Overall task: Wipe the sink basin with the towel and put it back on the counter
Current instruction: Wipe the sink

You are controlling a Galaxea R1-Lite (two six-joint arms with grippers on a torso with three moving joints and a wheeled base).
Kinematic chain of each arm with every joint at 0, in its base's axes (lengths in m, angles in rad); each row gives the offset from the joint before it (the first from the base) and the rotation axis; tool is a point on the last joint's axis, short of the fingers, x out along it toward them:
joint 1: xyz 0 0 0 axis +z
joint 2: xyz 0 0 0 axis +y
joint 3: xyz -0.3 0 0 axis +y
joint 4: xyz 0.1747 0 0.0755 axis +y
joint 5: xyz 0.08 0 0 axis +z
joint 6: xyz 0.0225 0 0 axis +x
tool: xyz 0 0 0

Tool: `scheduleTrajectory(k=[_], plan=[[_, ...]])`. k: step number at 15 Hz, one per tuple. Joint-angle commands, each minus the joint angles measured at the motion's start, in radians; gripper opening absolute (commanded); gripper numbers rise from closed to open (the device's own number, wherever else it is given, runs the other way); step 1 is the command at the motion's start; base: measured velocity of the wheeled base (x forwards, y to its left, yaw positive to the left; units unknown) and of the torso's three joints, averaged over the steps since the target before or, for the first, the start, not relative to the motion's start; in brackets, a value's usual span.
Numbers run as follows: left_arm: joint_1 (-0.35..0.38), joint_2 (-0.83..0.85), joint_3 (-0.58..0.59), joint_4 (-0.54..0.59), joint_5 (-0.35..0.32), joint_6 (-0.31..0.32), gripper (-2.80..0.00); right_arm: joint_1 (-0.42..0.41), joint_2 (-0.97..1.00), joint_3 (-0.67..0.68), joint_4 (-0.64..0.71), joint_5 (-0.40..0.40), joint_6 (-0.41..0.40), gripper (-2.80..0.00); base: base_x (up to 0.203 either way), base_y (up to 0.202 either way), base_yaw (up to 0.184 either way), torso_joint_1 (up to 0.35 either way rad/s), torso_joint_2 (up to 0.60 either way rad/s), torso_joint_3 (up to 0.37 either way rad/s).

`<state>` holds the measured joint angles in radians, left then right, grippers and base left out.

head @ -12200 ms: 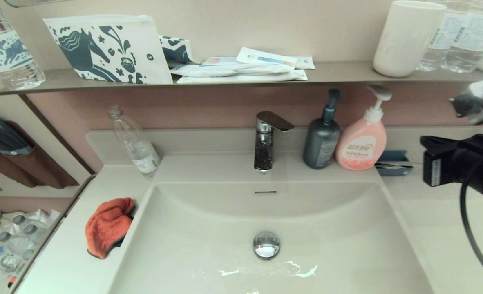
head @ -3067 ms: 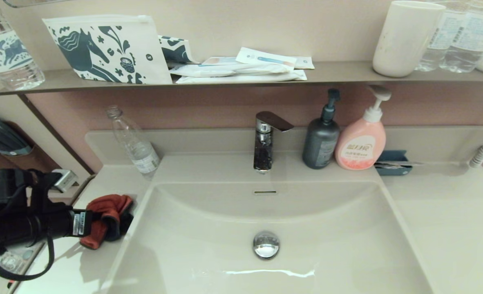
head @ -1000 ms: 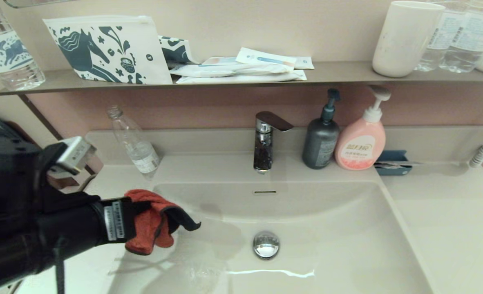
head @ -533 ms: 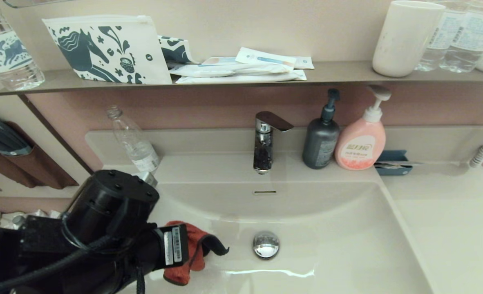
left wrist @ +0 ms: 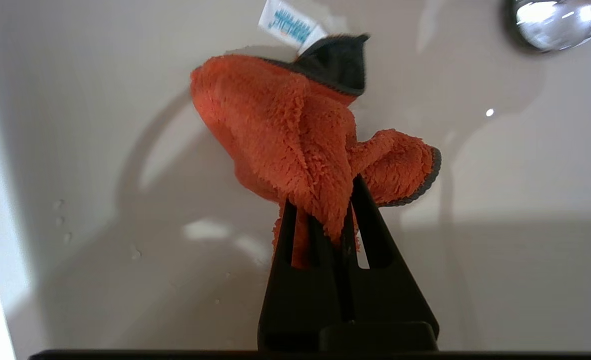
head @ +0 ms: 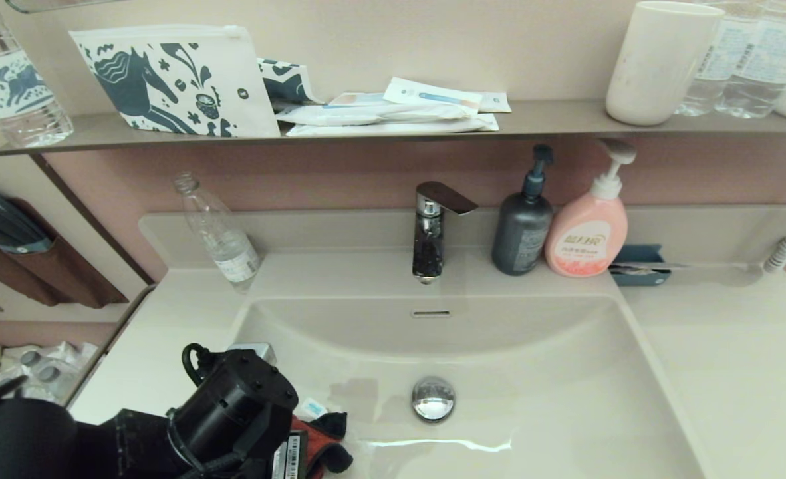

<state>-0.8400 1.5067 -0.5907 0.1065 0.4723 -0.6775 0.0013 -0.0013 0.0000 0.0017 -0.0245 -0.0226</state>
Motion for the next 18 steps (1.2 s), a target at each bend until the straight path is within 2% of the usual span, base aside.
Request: scheduleTrajectory(k=[1,5,8,12,14,18], plan=[[0.009,0.071,0.061,-0.052,0.005,0.003,-2.80,0.000,0.001,0.000,0.000,0.000,0.000,-2.80,0.000,0.000,0.000,0.000,0.00,0.000],[0.034,0.149,0.089,-0.191,0.006,0.058,-2.80,0.000,0.001,0.000,0.000,0.000,0.000,-2.80,0.000,0.000,0.000,0.000,0.00,0.000],[0.093,0.245,0.086,-0.334,0.008,0.141,-2.80,0.000,0.001,-0.001,0.000,0.000,0.000,-2.80,0.000,0.000,0.000,0.000,0.00,0.000],[0.255,0.320,0.130,-0.599,-0.041,0.345,-2.80,0.000,0.001,0.000,0.000,0.000,0.000,-2.80,0.000,0.000,0.000,0.000,0.00,0.000],[0.313,0.365,0.129,-0.685,-0.064,0.407,-2.80,0.000,0.001,0.000,0.000,0.000,0.000,-2.80,0.000,0.000,0.000,0.000,0.00,0.000],[0.335,0.466,0.130,-0.841,-0.065,0.434,-2.80,0.000,0.001,0.000,0.000,0.000,0.000,-2.80,0.000,0.000,0.000,0.000,0.00,0.000]])
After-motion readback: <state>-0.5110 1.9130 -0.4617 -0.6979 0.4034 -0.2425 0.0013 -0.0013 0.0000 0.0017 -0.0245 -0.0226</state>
